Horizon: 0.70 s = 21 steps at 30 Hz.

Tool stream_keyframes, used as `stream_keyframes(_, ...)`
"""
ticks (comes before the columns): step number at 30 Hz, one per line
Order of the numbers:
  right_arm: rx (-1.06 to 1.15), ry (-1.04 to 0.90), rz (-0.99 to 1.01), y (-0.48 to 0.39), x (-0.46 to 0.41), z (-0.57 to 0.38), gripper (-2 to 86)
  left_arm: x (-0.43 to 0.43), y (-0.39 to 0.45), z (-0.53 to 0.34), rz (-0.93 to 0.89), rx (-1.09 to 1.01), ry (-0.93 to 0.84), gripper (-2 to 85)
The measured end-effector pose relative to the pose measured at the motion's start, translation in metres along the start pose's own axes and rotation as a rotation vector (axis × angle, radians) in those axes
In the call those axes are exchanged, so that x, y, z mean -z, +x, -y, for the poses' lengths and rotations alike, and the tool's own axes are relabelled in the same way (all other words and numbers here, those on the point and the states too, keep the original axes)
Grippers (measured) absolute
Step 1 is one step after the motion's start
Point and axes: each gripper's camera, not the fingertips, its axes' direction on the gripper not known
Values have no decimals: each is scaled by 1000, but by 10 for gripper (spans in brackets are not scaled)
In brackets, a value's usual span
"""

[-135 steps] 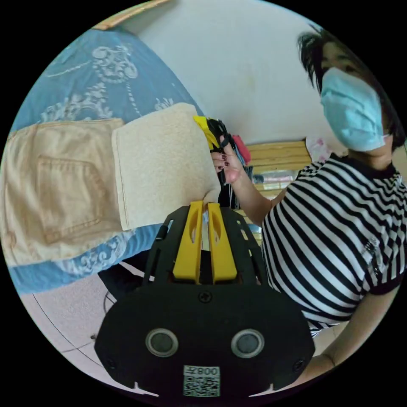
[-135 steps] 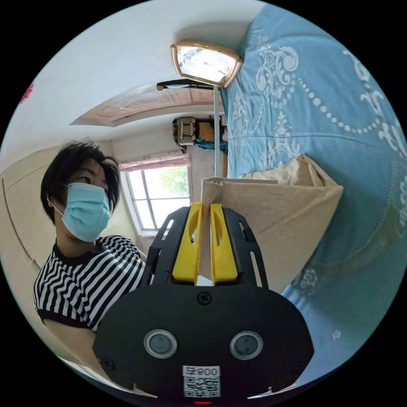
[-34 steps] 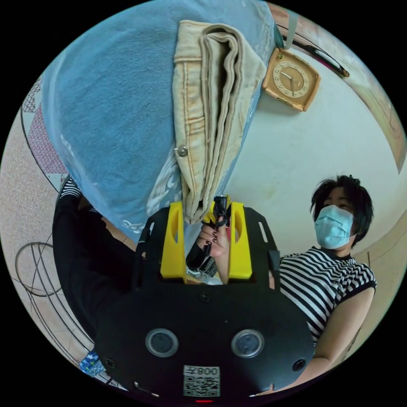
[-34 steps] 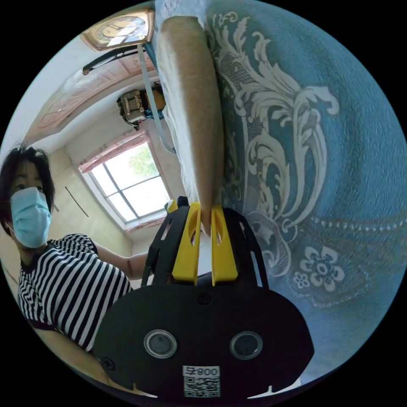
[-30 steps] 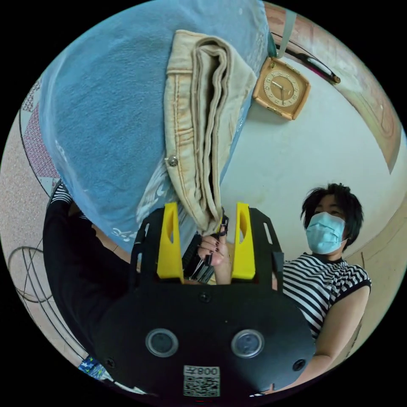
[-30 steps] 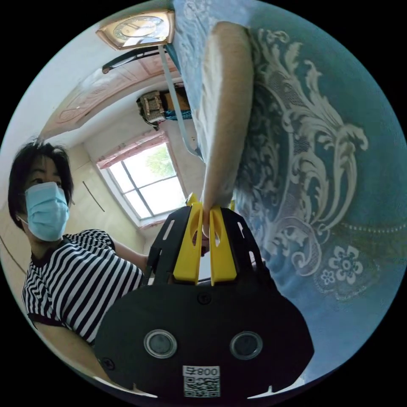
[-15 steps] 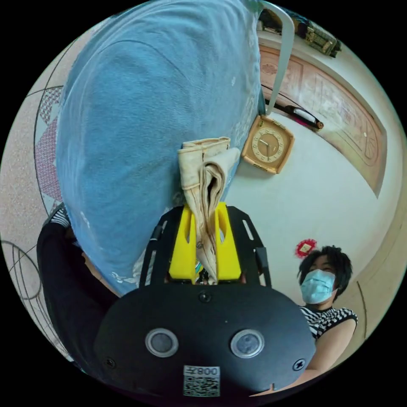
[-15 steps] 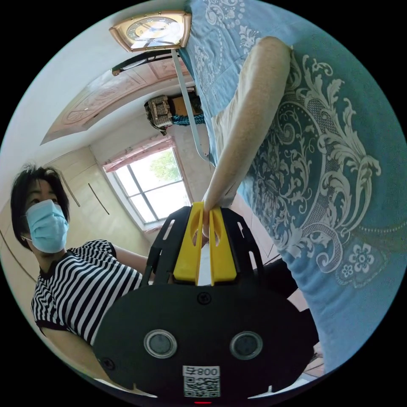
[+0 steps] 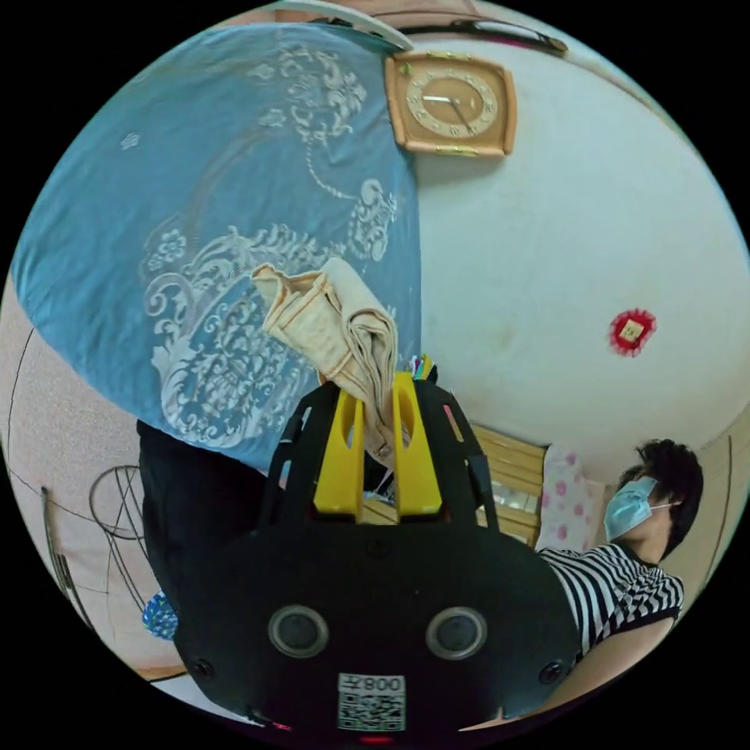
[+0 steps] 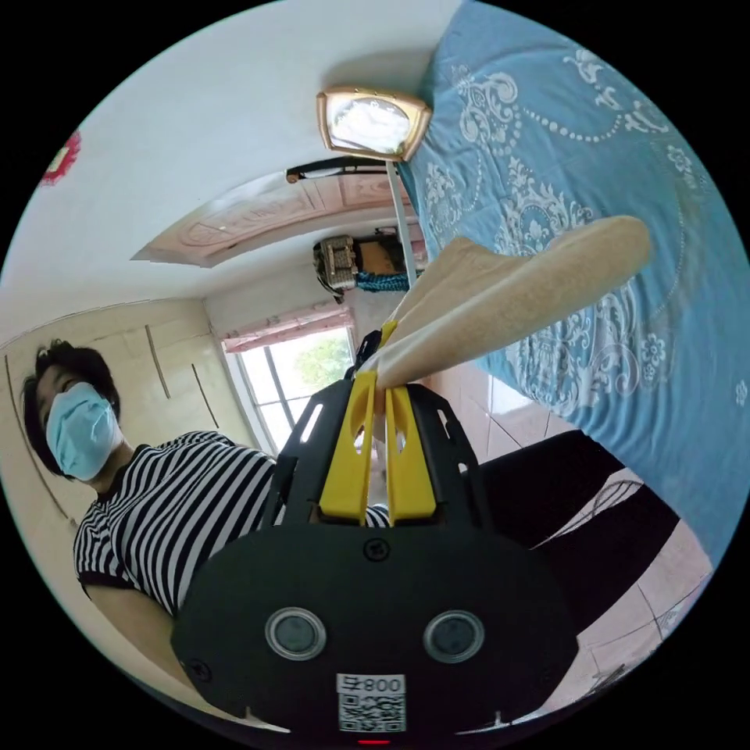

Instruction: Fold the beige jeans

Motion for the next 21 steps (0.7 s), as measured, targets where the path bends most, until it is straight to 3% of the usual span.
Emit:
stream_keyframes(10, 41, 488, 101, 41, 184, -217, 8, -260, 242, -22, 51, -229, -415, 75)
stream_keyframes(15, 148, 688, 104, 53, 291, -320, 8, -439, 388, -79, 26, -403, -612, 75)
stream_keyframes(21, 396, 832, -42, 32, 451, -448, 6, -636, 565, -186, -96, -632, -739, 75)
